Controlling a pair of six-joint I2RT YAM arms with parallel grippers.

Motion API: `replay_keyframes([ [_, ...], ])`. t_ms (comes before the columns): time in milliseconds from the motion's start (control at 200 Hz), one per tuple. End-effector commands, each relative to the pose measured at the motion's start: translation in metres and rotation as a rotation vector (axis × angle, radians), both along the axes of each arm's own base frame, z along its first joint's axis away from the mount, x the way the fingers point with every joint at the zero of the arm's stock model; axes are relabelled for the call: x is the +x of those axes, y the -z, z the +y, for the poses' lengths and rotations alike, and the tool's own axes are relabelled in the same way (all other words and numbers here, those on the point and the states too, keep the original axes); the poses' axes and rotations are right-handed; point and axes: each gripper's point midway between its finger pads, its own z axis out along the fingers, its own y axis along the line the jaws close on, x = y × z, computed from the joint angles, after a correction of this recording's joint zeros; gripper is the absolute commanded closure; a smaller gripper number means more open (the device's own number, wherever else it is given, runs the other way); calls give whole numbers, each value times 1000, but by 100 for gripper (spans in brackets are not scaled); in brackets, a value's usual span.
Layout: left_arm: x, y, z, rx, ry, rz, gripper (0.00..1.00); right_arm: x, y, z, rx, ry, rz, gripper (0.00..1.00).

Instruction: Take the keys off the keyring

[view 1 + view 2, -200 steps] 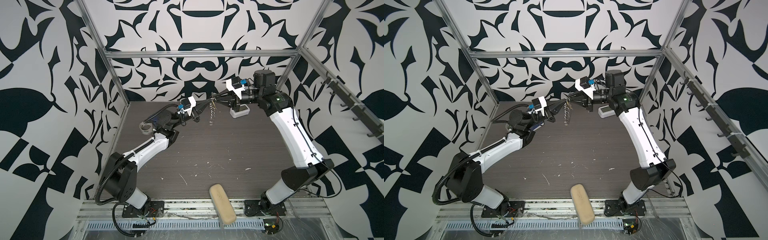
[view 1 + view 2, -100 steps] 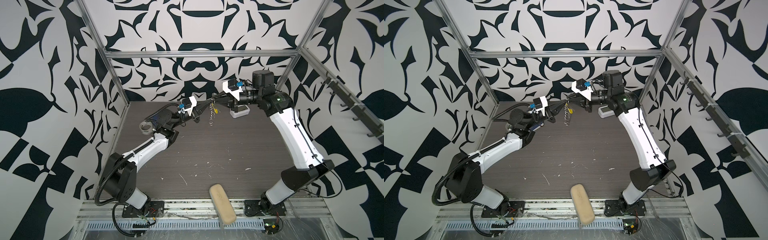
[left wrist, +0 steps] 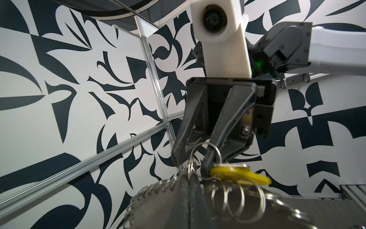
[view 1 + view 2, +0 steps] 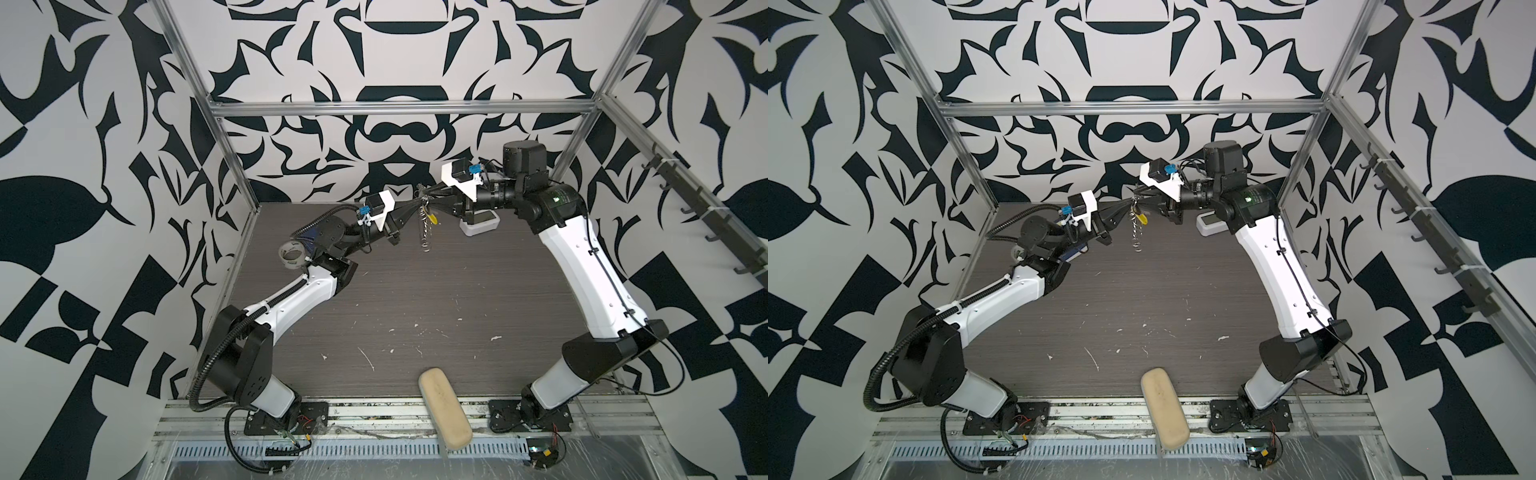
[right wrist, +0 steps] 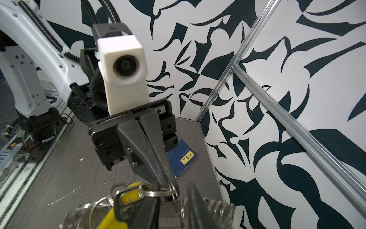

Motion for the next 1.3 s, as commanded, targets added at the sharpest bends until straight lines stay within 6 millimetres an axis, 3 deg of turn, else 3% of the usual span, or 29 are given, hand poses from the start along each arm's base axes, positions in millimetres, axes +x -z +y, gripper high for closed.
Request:
replay_keyframes([
  [0, -4, -38, 13, -62, -63, -56, 100, -22, -20, 1, -14, -5, -90, 72],
  [190, -1, -37, 12, -50, -87, -48, 100, -25, -18, 7, -46, -3, -113, 71],
  [390, 0, -35, 8, -37, -94, -37, 100, -21, -2, 24, -131, 20, -139, 70],
  [510, 3, -35, 9, -44, -112, -28, 100, -18, -3, 27, -154, 47, -163, 65],
  [820, 17, -32, 14, -83, -181, -10, 100, 14, -13, 9, -217, 272, -214, 59],
  [1015, 27, -31, 15, -107, -226, -8, 100, 20, -12, 7, -244, 337, -175, 58],
  [1195, 36, -32, 16, -125, -264, 0, 100, 12, -7, 15, -261, 344, -122, 57],
  [1295, 38, -32, 17, -139, -280, -5, 100, 21, -2, 12, -314, 437, -127, 56],
])
